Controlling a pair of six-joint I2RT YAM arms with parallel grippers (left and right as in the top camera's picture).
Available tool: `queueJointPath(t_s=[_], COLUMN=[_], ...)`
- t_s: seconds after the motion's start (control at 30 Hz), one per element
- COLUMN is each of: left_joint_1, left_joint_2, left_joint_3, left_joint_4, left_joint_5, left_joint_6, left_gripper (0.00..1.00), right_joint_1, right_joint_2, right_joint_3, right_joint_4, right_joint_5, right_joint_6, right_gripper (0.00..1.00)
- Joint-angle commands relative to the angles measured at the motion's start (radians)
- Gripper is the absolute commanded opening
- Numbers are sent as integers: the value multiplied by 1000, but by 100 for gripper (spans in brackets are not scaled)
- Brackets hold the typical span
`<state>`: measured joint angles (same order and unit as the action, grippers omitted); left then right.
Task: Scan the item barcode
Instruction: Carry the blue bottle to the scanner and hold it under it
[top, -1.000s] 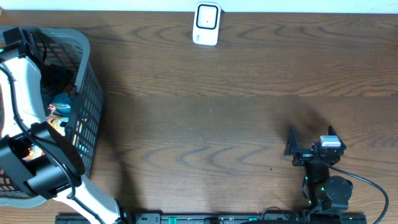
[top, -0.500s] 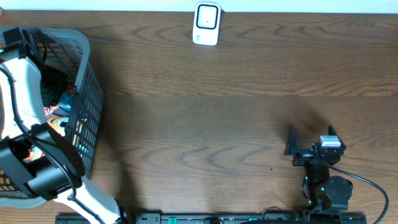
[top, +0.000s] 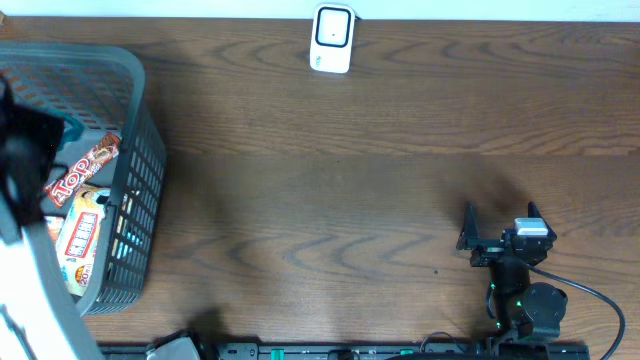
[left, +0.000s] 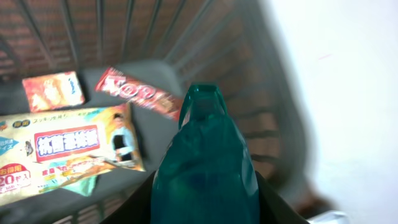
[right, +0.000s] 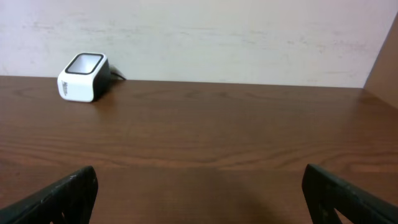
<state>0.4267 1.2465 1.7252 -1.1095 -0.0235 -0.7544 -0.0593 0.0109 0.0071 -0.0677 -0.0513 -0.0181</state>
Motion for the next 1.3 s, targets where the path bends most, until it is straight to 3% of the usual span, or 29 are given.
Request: queueJointPath(t_s=[0.0,0.13,0.33,0.5,0.63,0.93,1.07,1.27], left_joint_1=[-55,-200,-517,-763,-886,-968,-969,-969], left_joint_2=[-113,-192,-134,44,216,500,546,597], left_joint_3=[29,29,9,1,1,1,1,-3], left_joint_4=[39,79,79,79,79,58,58,75], left_joint_5=[77,192,214,214,214,214,210,169], left_joint_6=[-45,-45,15,225,435,858,958,978], left_gripper=[14,14,14,14,14,14,14,14], right_joint_1=[8,8,8,8,8,8,8,8], right_joint_2=[-5,-5,-5,-5,-5,-5,-5,-5], right_joint_3=[-2,-2,-2,-2,-2,-2,-2,-2], right_joint_4=[-4,-4,-4,-4,-4,-4,-4,-4], right_joint_5=[4,4,5,5,5,5,4,4], right_joint_6=[10,10,10,10,10,10,10,10], right_gripper=[99,99,99,99,99,99,99,99])
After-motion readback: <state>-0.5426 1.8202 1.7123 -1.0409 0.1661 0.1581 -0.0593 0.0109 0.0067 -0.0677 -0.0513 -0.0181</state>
